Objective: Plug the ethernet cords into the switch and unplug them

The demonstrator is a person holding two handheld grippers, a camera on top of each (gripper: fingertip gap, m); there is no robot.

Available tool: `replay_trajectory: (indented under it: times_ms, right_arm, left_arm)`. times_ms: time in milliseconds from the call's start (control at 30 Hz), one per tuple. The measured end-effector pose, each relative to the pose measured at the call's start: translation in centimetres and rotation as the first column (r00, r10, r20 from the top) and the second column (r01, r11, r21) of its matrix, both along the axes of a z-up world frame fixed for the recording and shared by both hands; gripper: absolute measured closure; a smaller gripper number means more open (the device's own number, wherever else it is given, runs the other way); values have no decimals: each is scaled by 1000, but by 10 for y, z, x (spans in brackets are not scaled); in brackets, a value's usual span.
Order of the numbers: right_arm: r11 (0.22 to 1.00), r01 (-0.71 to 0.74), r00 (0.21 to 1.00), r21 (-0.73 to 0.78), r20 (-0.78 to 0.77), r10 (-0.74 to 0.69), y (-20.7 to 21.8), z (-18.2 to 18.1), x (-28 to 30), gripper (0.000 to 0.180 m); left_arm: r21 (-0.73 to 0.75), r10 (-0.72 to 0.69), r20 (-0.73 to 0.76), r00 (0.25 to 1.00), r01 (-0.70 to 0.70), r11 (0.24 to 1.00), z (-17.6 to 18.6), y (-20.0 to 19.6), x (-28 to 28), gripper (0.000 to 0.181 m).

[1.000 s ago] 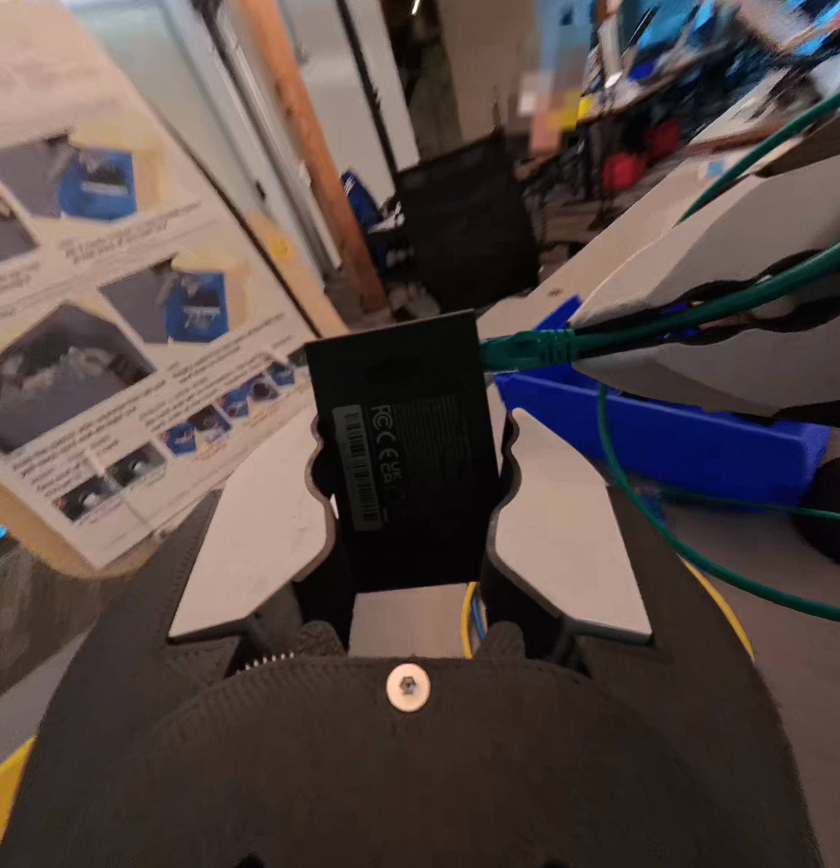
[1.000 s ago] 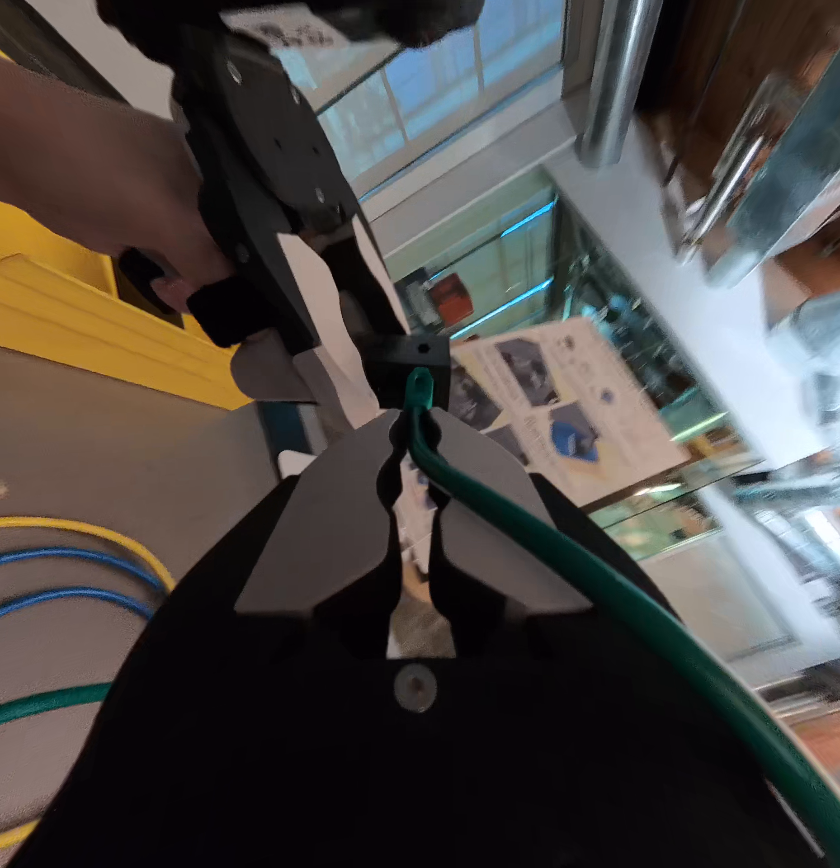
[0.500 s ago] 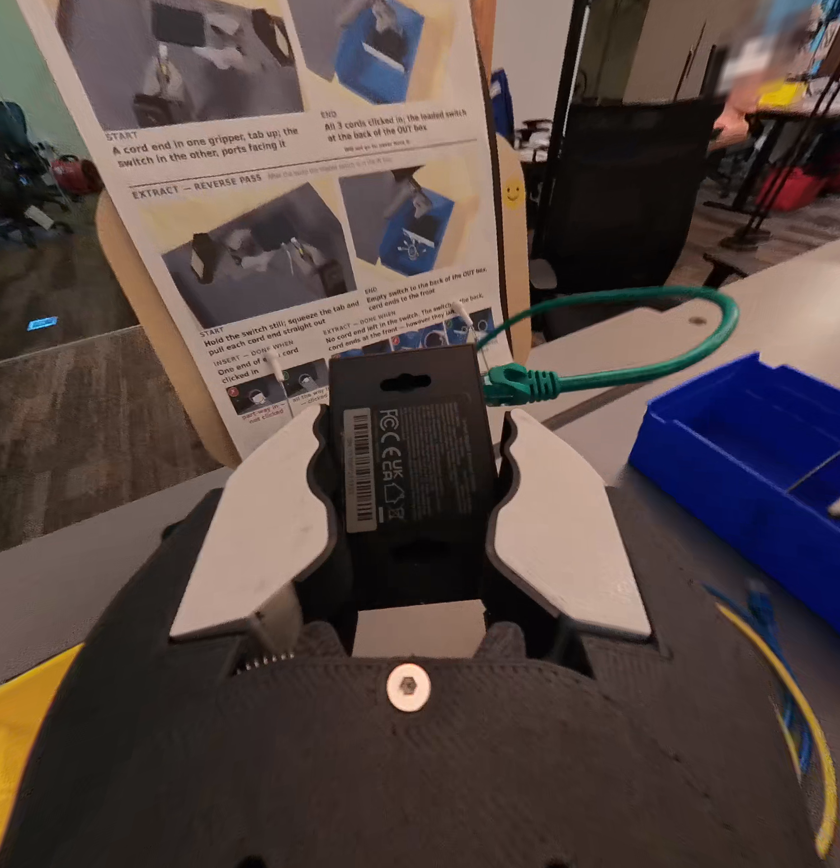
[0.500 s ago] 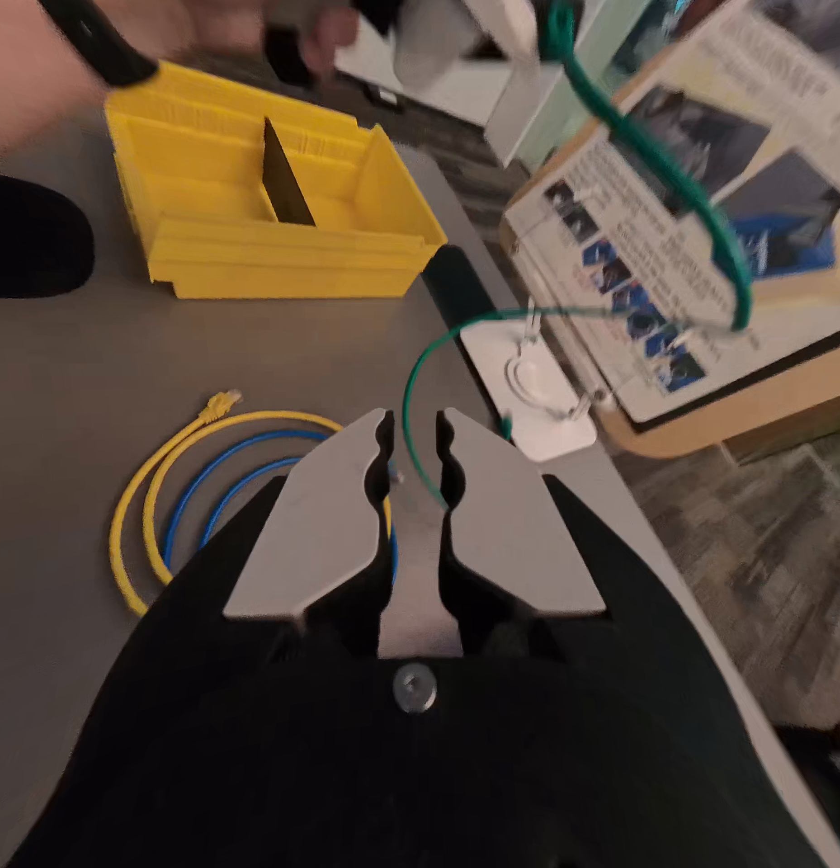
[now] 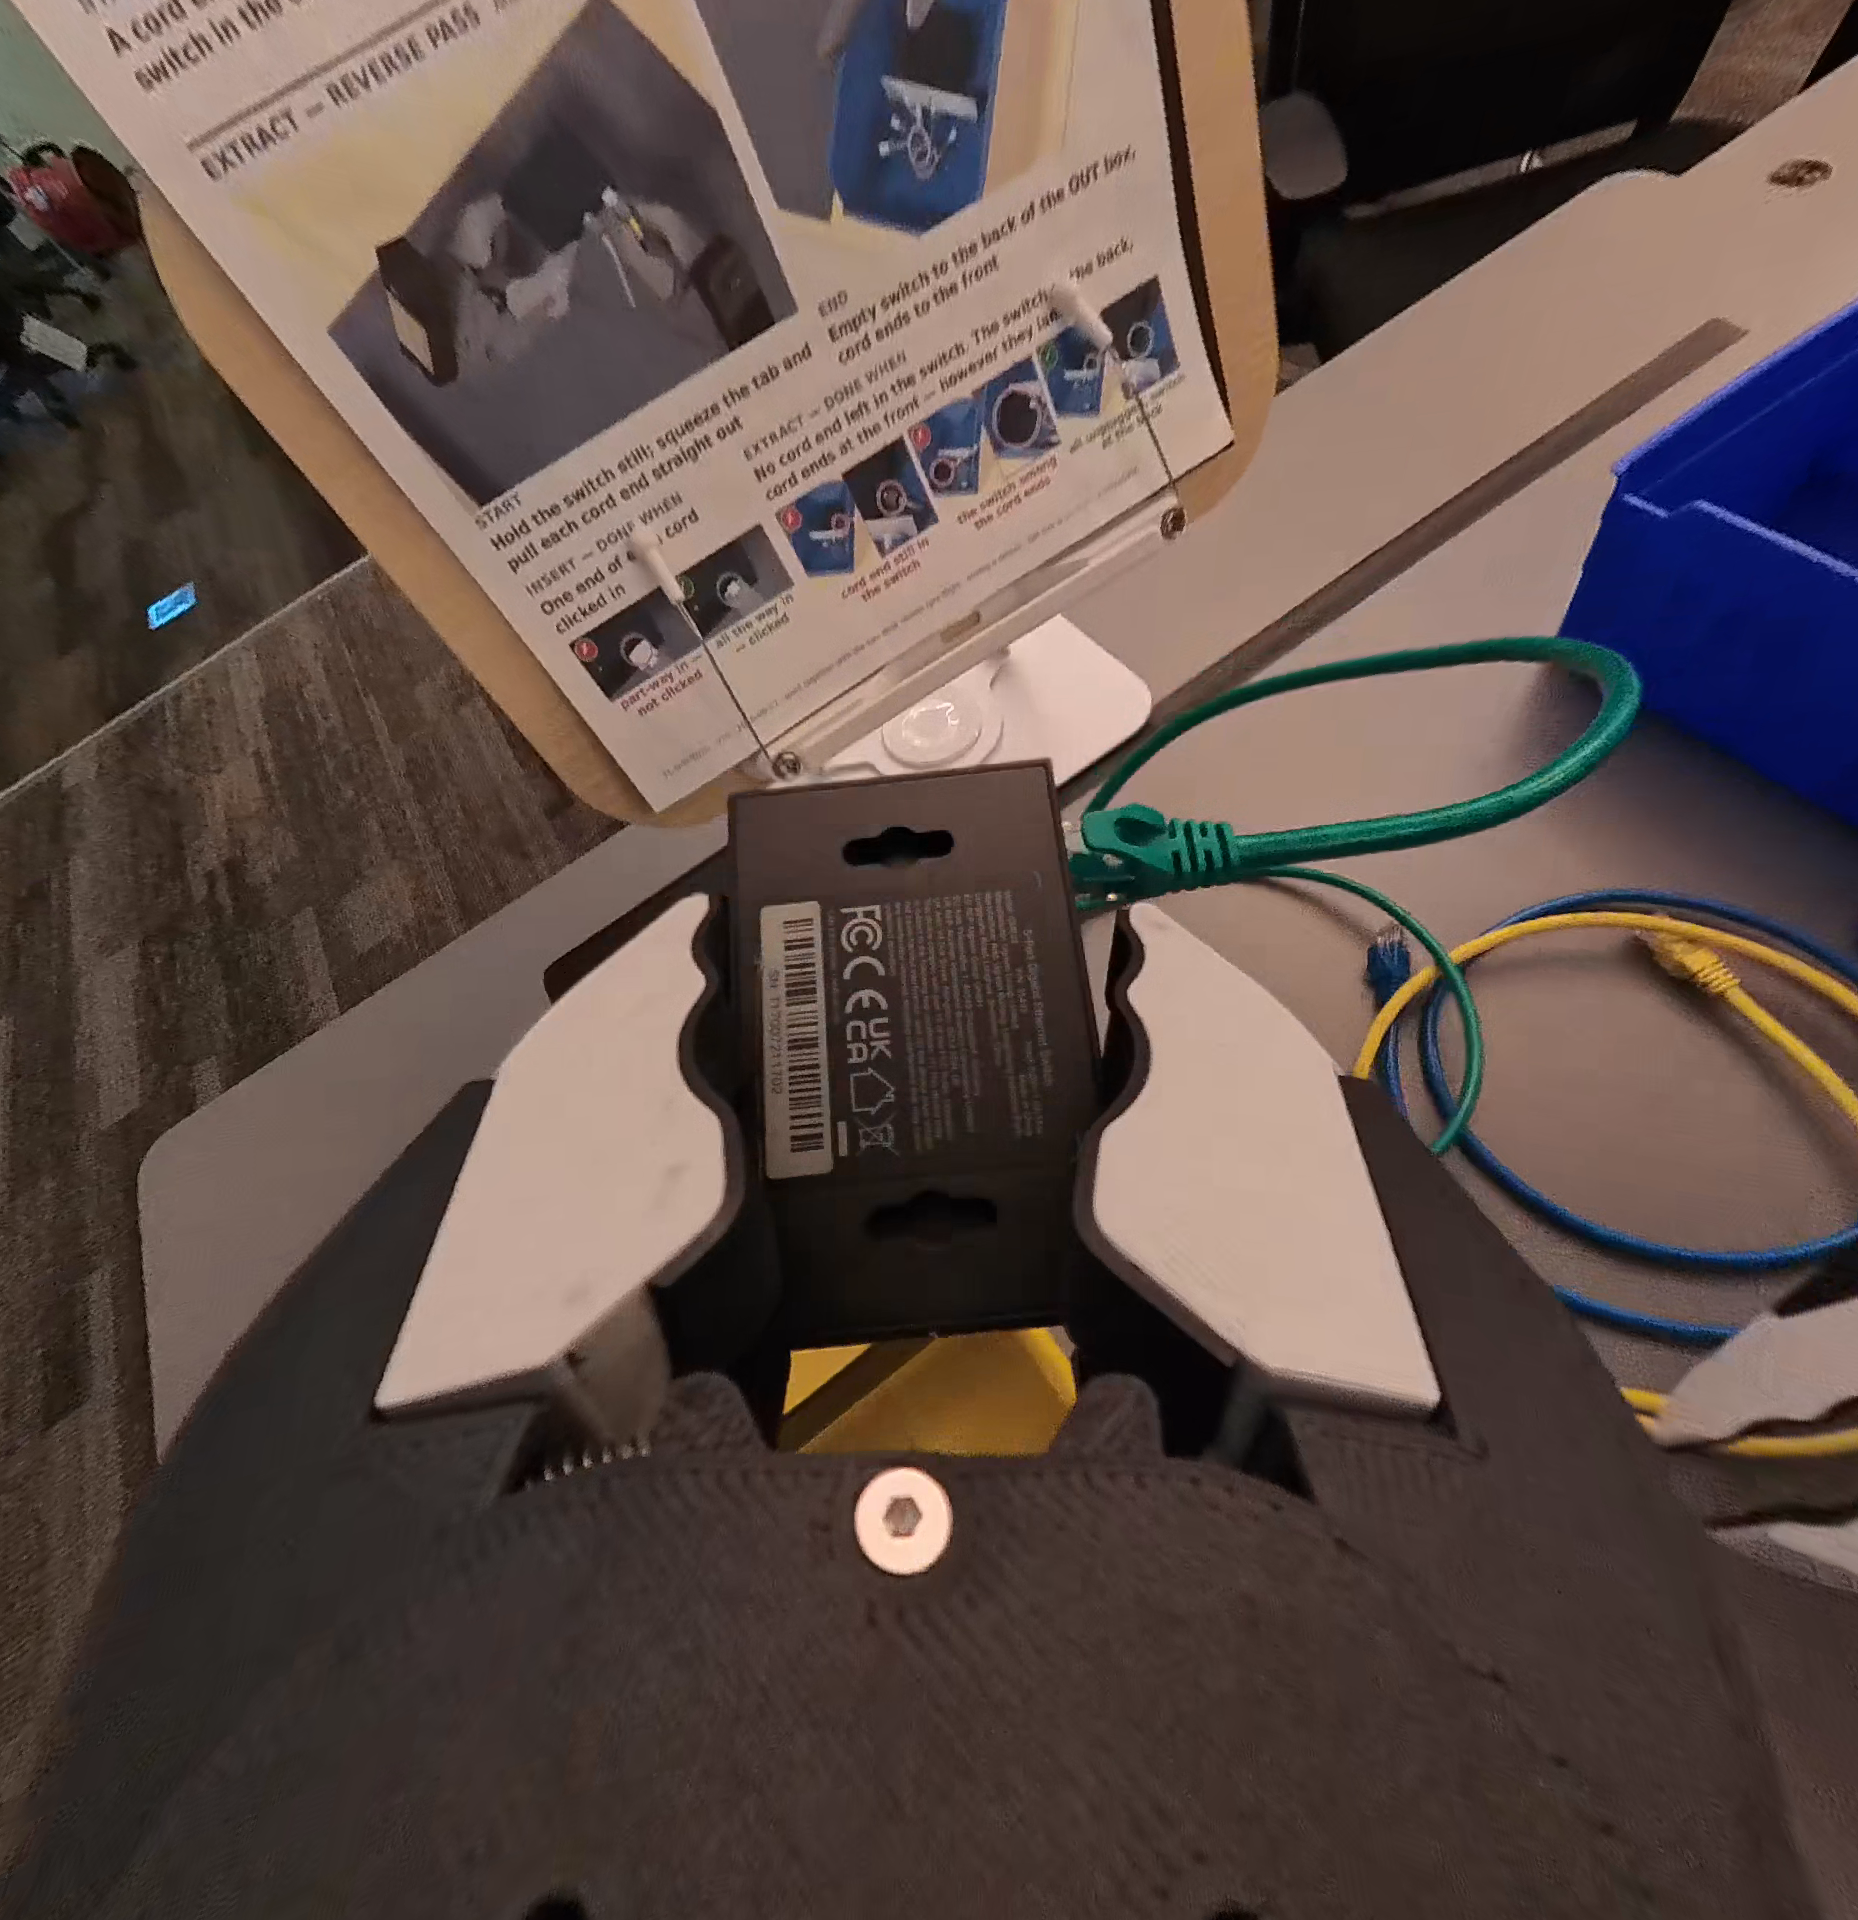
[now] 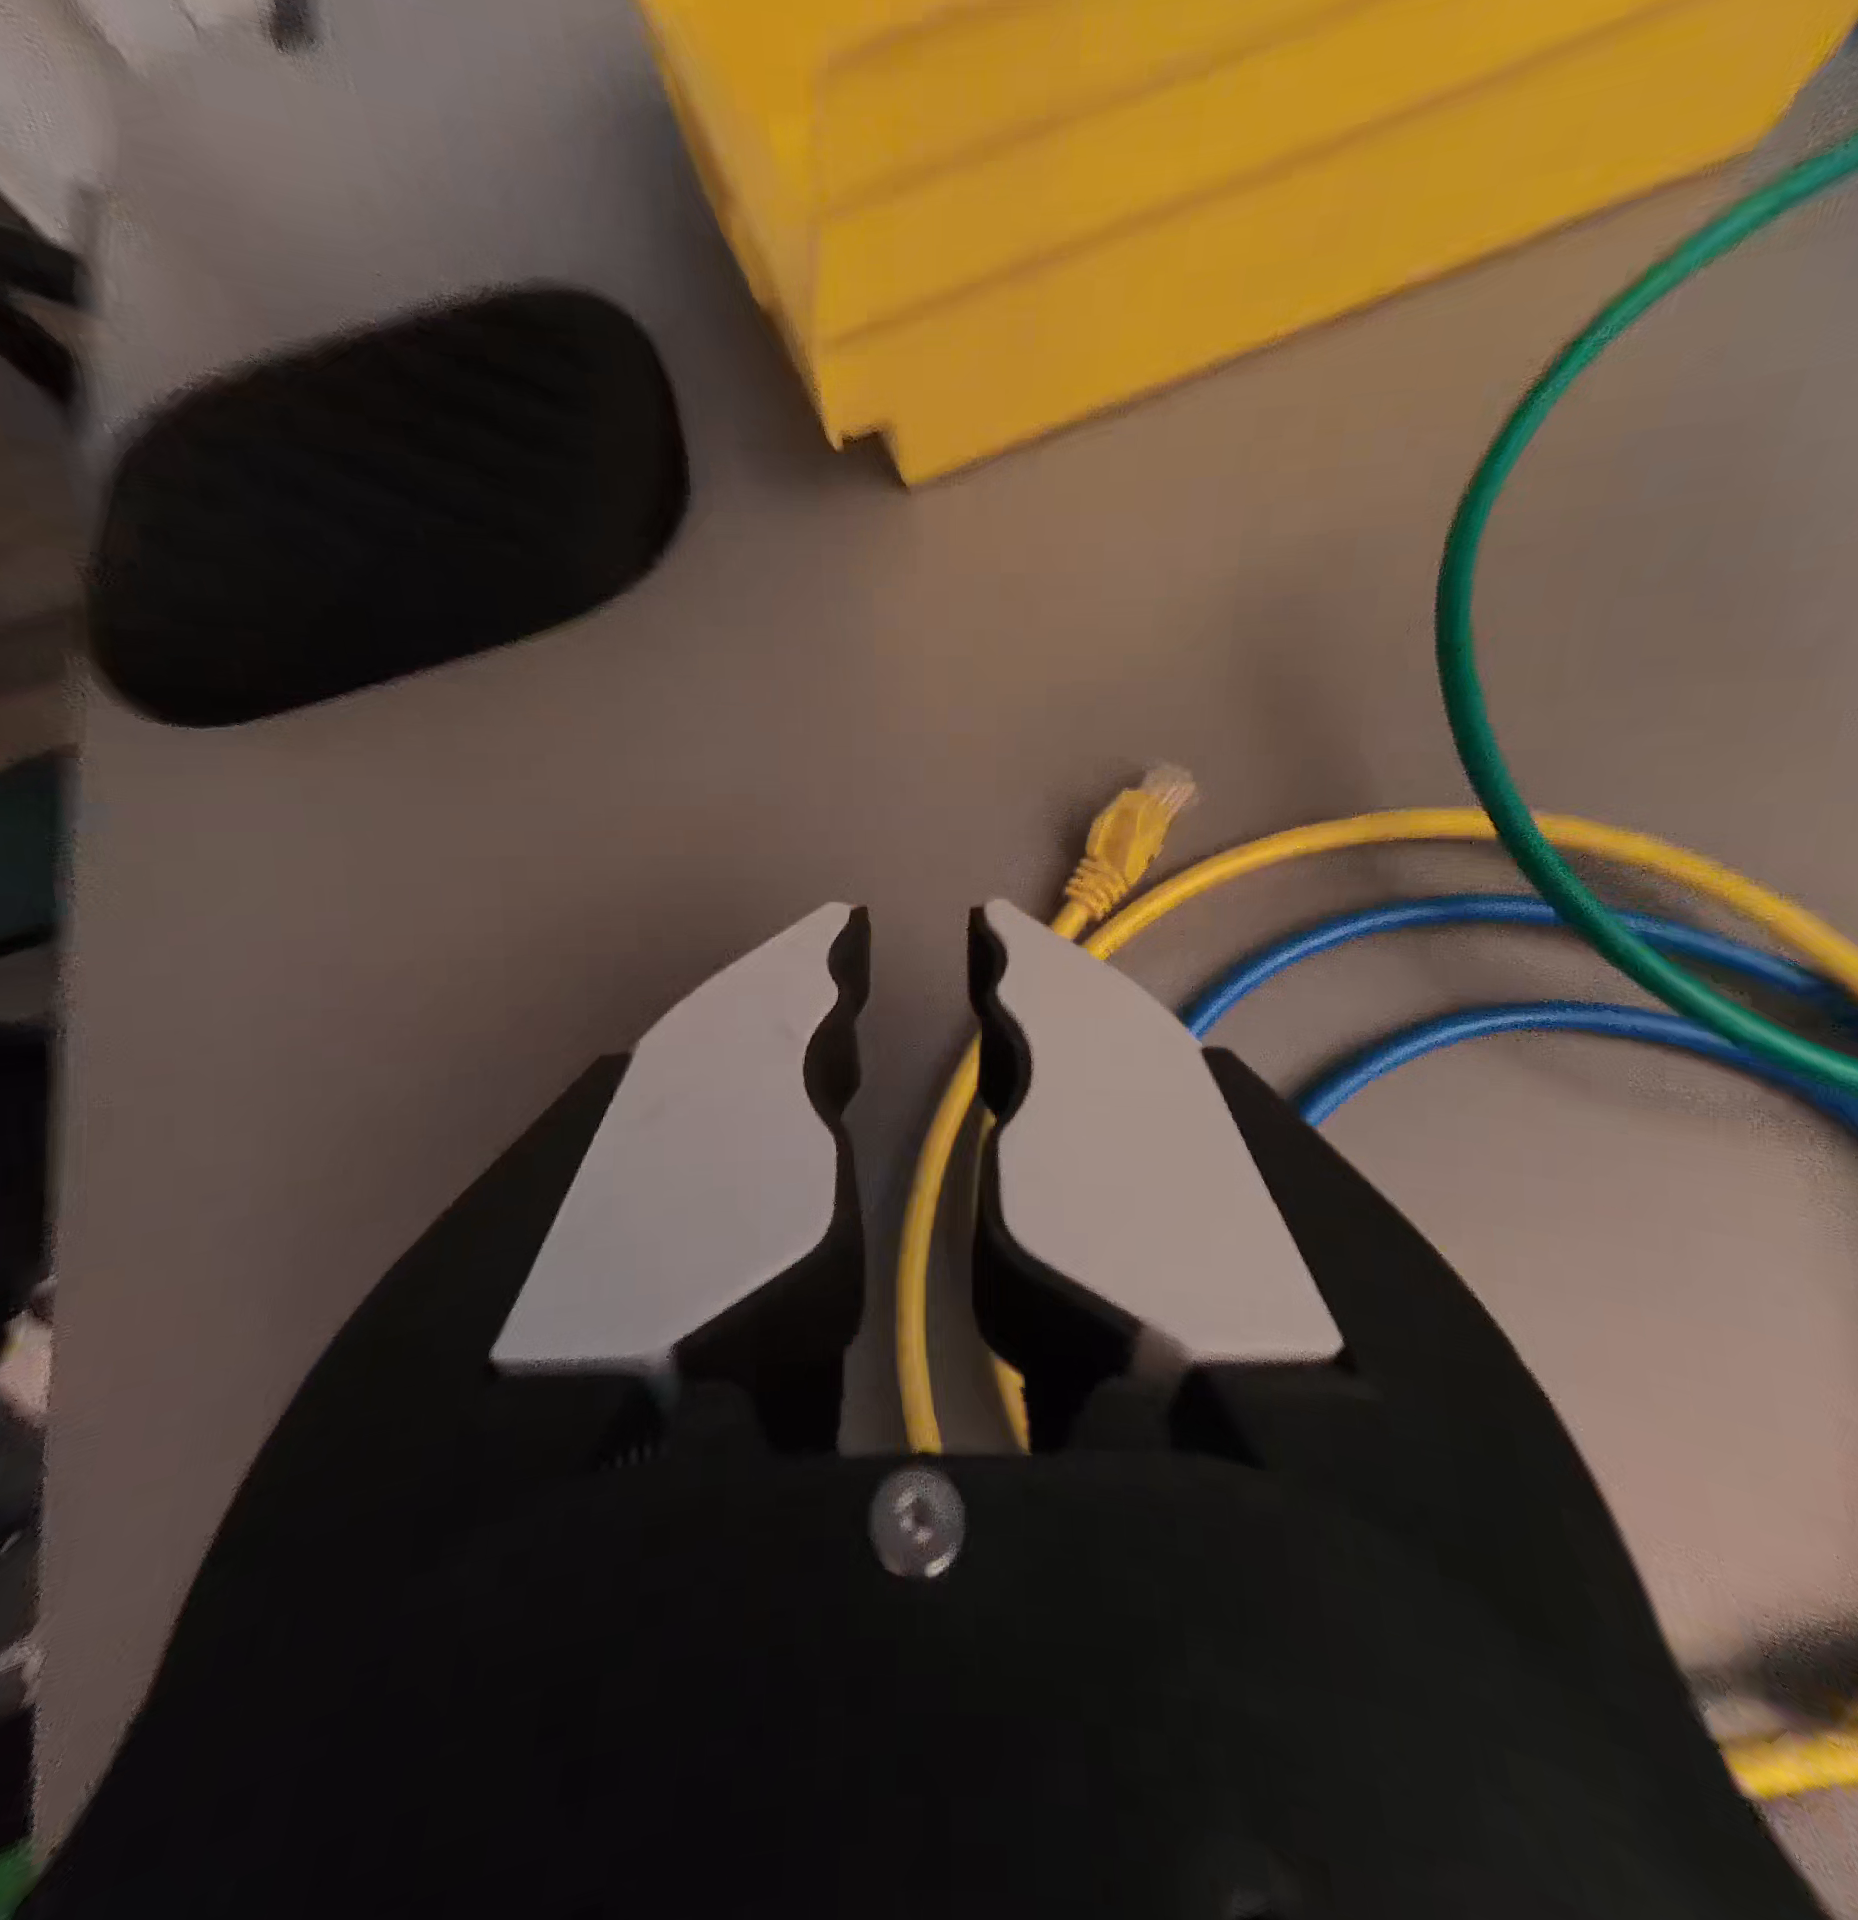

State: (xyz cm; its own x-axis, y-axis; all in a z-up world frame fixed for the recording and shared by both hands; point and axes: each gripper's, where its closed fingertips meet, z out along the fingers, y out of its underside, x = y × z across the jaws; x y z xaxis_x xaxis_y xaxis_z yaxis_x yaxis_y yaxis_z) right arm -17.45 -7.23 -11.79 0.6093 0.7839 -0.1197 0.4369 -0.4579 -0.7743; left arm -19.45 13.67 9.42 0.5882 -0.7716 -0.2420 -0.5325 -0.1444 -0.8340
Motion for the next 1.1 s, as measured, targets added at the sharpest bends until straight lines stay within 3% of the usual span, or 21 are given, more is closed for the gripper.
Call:
replay_trajectory:
  times_ms: [133, 200, 300, 433, 533, 633, 833, 1100]
  right_arm:
    - [982, 181, 962, 51, 198, -188, 31, -37, 9, 161]
    - [969, 232, 955, 87, 168, -244, 43, -31, 8, 160]
    - [959, 283, 948, -11, 155, -278, 50, -40, 2, 162]
    - [967, 256, 945, 6, 209, -251, 43, -40, 0, 166]
    - [988, 150, 987, -47, 68, -146, 2, -24, -15, 167]
    - [997, 77, 989, -6, -125, -77, -44, 19, -10, 167]
    - [992, 88, 893, 86, -448, -40, -118, 90, 48, 167]
    - [994, 104, 823, 37, -565, -65, -169, 72, 71, 167]
  left_arm:
    - [-23, -9, -32, 999, 9, 1000, -9, -1, -4, 114]
    - [-41, -27, -27, 999, 26, 999, -15, -5, -2, 114]
    - [-53, -35, -32, 999, 34, 998, -25, -7, 1, 114]
    - [-106, -65, -48, 997, 59, 993, -43, -12, 9, 114]
    - [-166, -92, -95, 991, 75, 983, -67, -28, 16, 114]
    - [-232, -109, -164, 980, 69, 970, -100, -57, 27, 114]
    - [-352, -120, -201, 972, 43, 935, -175, -124, 55, 114]
    - [-470, -34, -135, 990, -34, 882, -238, -135, 48, 113]
